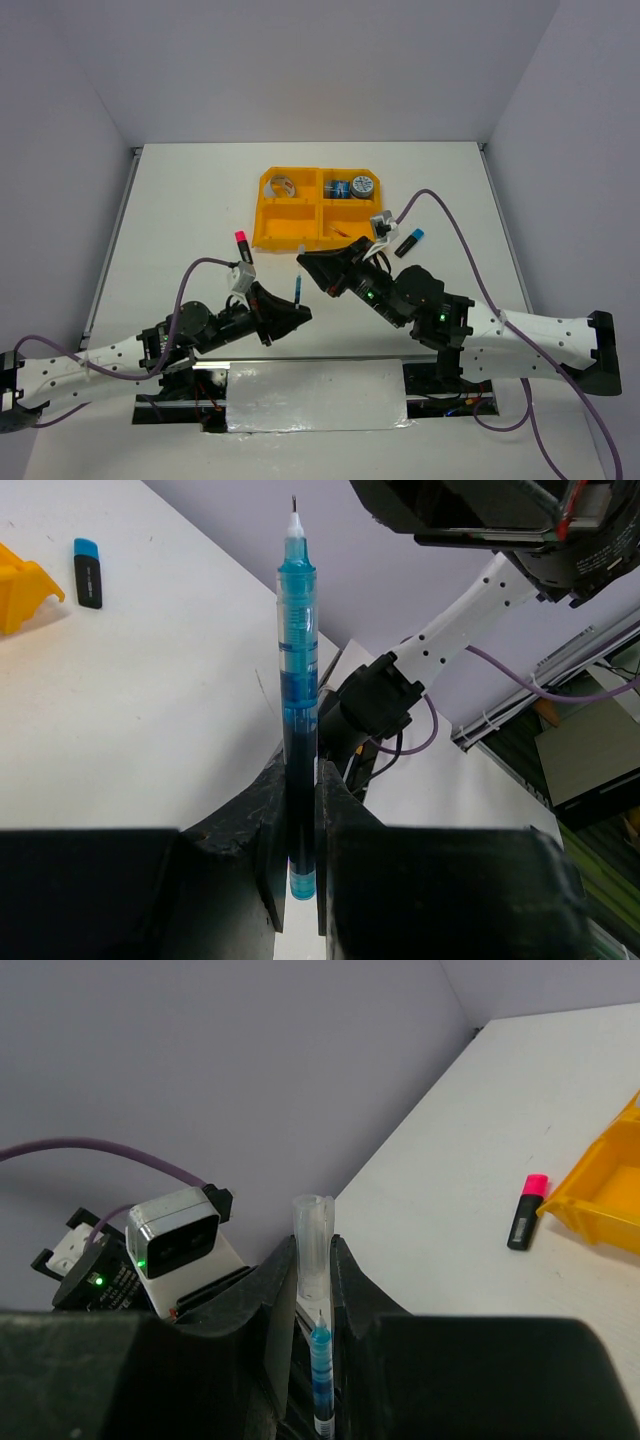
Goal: Sort the stationery into containers
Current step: Close the pen cap on the pen.
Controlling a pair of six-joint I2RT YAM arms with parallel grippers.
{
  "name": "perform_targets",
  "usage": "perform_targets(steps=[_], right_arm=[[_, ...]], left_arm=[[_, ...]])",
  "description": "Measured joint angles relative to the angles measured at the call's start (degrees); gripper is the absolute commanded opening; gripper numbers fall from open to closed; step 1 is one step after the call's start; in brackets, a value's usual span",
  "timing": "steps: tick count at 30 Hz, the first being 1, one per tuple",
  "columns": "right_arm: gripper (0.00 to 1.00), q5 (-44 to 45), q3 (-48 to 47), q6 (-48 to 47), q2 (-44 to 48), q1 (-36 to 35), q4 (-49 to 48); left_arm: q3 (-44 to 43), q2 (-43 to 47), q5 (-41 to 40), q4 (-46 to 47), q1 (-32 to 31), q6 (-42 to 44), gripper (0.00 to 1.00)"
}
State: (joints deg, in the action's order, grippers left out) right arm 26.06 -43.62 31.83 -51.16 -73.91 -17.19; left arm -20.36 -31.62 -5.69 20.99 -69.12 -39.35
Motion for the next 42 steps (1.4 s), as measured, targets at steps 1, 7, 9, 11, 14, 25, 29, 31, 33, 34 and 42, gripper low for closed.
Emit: perform_targets(steps=[1,7,9,11,14,25,29,31,33,34,42], right_arm=[[0.00,0.0,0.0,0.0,0.0,0.0,0.0],[0.00,-0.6,0.0,0.0,-0.1,0.0,0.0],[0.00,-0.9,0.0,0.0,-0.3,0.0,0.0],[0.00,-1.3,0.0,0.0,-0.6,0.0,0.0],[0.00,-1.6,0.0,0.0,-0.8,0.0,0.0],[0.00,-2.2,0.0,0.3,-0.9,0.0,0.0],[0.00,-2.6,0.0,0.3,-1.3,0.0,-0.1],[0.00,-2.7,0.0,0.3,-1.4,0.0,-0.1],[0.00,-2.7,0.0,0.2,-1.4,0.0,-0.2],[0.00,-2.7,0.0,0.2,-1.4,0.0,-0.2],[0.00,-2.6,0.0,0.0,-1.7,0.0,-0.5]], left_arm=[[0.1,0.0,0.0,-0.1,0.0,0.0,0.00],[0.1,0.0,-0.2,-0.6,0.0,0.0,0.00],[0.1,0.1,-0.4,-1.2,0.0,0.1,0.00],[0.1,0.5,-0.5,-1.9,0.0,0.2,0.00],[0.0,1.1,-0.7,-2.5,0.0,0.3,0.00],[-1.3,1.9,-1.9,-4.9,0.0,1.7,0.00],[-1.3,1.9,-2.1,-5.1,0.0,1.8,0.00],[-1.4,1.9,-2.1,-5.1,0.0,1.8,0.00],[-1.4,1.9,-2.1,-5.2,0.0,1.8,0.00],[-1.4,1.9,-2.1,-5.2,0.0,1.8,0.00],[-1.4,1.9,-2.4,-5.2,0.0,1.8,0.00]])
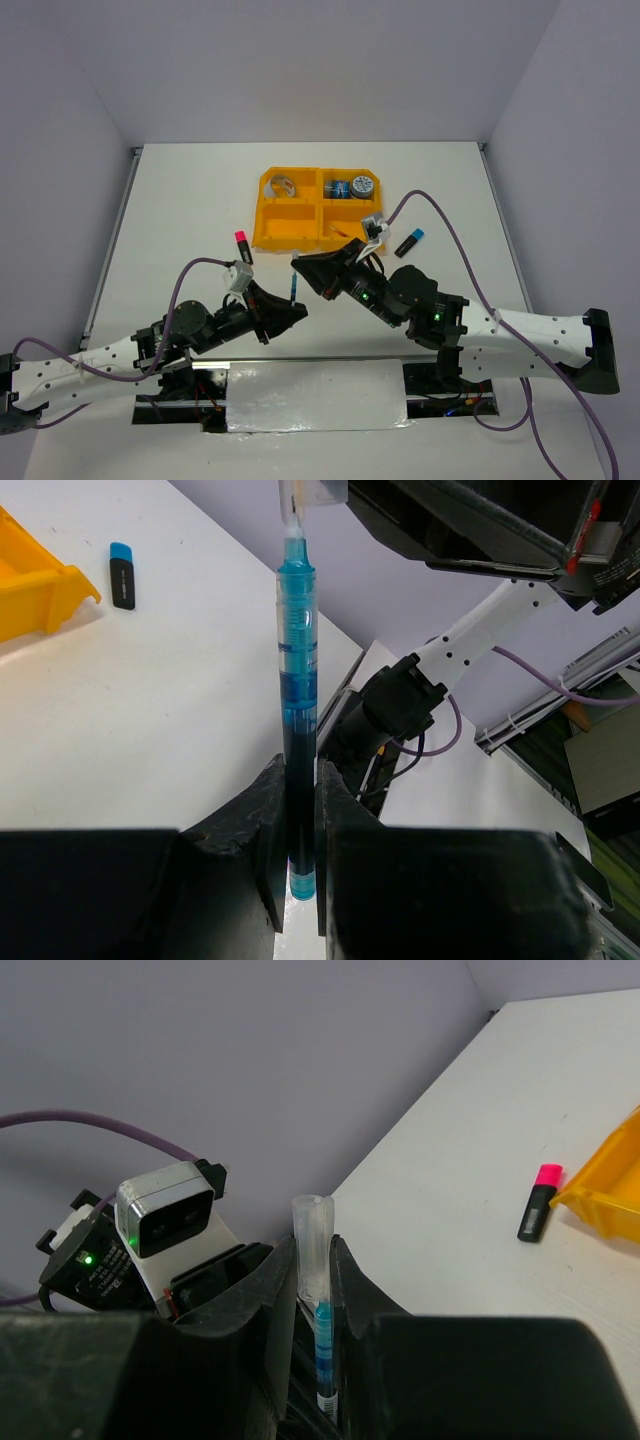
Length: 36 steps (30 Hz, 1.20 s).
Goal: Sort the stationery into containers
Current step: Close the pen cap on the pen.
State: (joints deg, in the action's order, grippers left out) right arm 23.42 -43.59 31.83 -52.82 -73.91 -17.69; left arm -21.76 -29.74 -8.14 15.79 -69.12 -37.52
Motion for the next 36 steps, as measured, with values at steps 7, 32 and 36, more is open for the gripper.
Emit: perform_targets(steps=[7,32,36], right_arm=[[0.00,-0.2,0.2,0.0,0.0,0.0,-0.3],[0.00,1.4,-3.3,-7.3,-1.0,0.1,0.6],[0.00,1.7,-3.8,-7.9,-1.0,0.1,0.7]], left_arm=[[-0.2,0.4,-0.2,-0.7,0.0,0.1,0.00],[-1.1,-1.6,-0.2,-0.7,0.0,0.0,0.00],[-1.1,-1.7,-0.1,-0.7,0.0,0.0,0.00]])
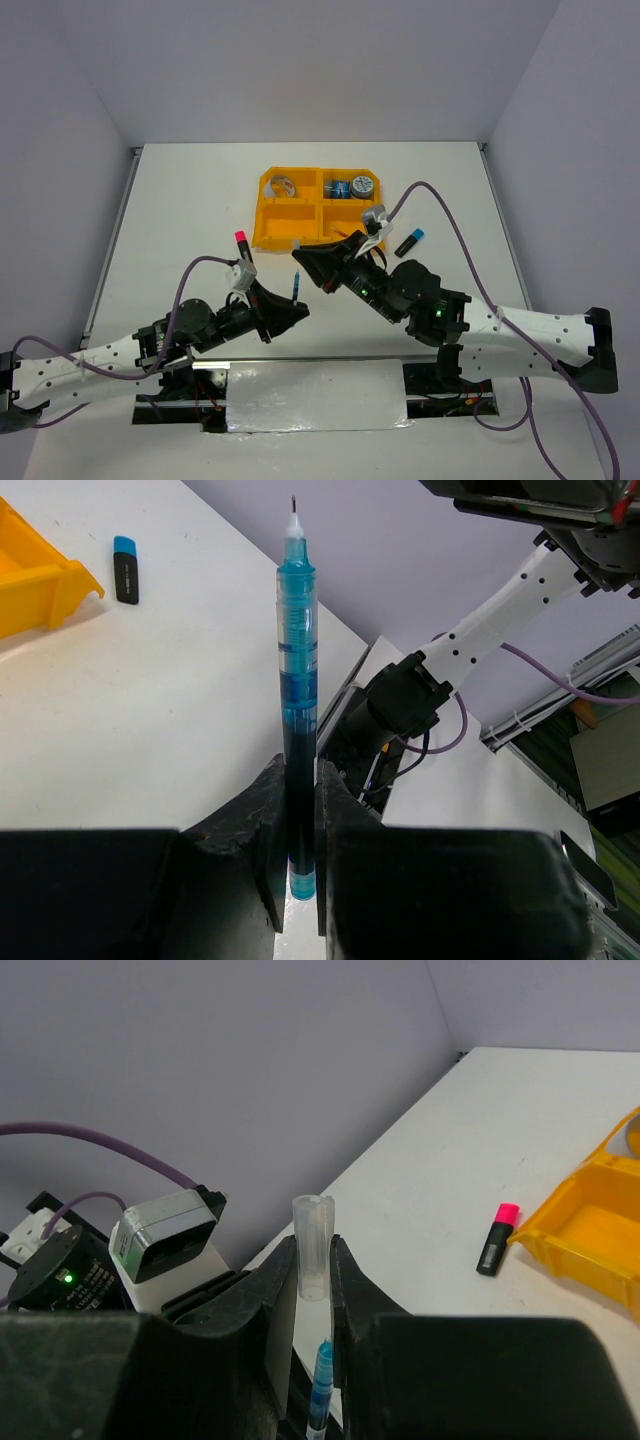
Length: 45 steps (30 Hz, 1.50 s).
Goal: Sort the stationery into containers
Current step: Close the pen cap on the pen.
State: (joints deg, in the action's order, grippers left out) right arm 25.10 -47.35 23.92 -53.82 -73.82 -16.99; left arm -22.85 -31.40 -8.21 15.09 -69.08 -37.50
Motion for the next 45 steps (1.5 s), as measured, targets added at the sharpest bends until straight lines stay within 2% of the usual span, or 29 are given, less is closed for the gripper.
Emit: perform_targets(steps=[30,45], right_arm=[[0.00,-2.5,3.8,4.0,0.4,0.2,-1.2],[0.00,-4.0,7.2,7.1,-0.1,0.4,-7.6]], left_arm=[[-1.9,0.2,-1.1,-1.6,0.0,1.4,0.00],[-1.9,0.9,-3.0,-1.7,0.0,1.5,0.00]])
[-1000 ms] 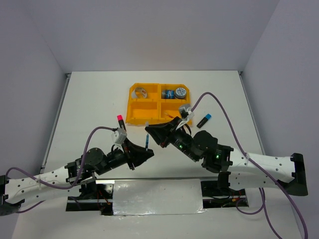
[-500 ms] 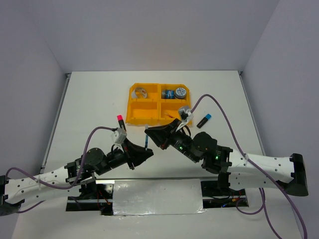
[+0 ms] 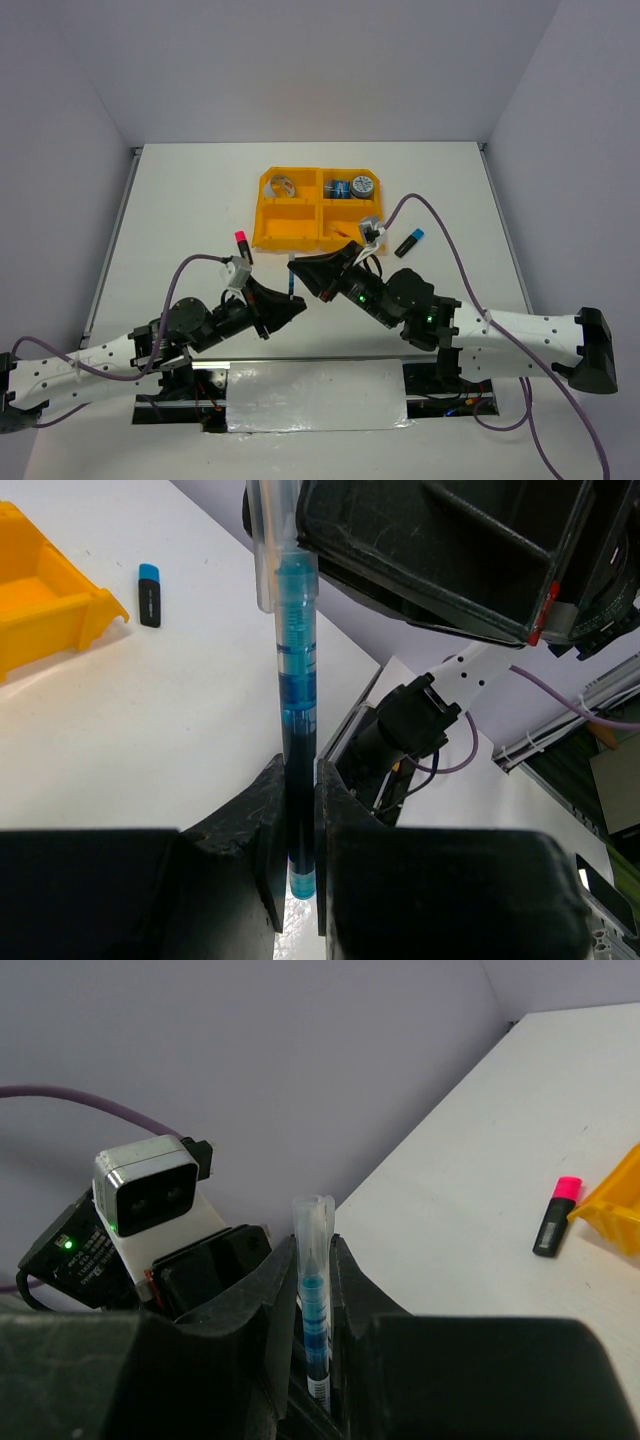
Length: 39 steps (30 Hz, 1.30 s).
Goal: Sort the stationery into containers
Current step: Close the pen cap on the pen.
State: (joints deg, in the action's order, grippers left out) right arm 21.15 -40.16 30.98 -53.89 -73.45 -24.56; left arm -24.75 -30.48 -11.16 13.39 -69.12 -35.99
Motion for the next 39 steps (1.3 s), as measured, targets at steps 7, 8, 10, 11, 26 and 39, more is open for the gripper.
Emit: perform_targets(steps=[7,8,10,11,26,39], right_arm=[[0.00,0.1,1.4,1.3,-0.4,0.1,-3.4],[0.00,0.1,1.5,1.4,-0.4,0.1,-3.6],[0.00,0.1,1.6,1.4,-0.6,0.2,-3.9],[0.00,0.2,1.6,1.5,-0.9,0.2,-4.0],[0.00,0.5,6.9,3.5,-2.8,0.4,-15.3],[0.00,2.3,9.9,4.7,-8.2,0.3,-27.4]], left_arm=[[0.0,0.0,-1.2,0.8,0.0,0.7,0.00],[0.0,0.0,-1.4,0.7,0.0,1.2,0.00],[0.0,0.0,-1.7,0.6,-0.1,1.8,0.00],[-0.4,0.0,-2.1,-0.2,-0.1,2.4,0.00],[-10.3,-2.3,-4.2,-16.7,-0.3,10.6,0.00],[-16.4,-5.7,-5.7,-26.3,0.4,15.1,0.00]])
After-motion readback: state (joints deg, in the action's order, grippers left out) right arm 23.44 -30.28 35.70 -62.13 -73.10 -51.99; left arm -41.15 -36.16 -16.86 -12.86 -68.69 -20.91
